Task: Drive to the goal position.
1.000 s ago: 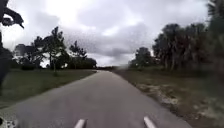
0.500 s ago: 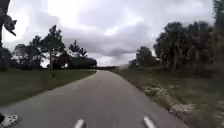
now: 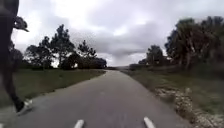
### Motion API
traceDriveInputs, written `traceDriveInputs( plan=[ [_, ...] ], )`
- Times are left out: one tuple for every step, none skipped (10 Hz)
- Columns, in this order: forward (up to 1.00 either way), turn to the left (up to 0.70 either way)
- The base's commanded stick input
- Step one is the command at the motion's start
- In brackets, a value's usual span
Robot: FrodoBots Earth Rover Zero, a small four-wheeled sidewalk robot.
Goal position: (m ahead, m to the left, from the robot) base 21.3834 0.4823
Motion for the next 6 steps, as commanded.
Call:
traceDriveInputs(
  plan=[
    [0.70, 0.00],
    [0.70, 0.00],
    [0.70, 0.00],
    [0.70, 0.00],
    [0.70, 0.00],
    [0.70, 0.11]
  ],
)
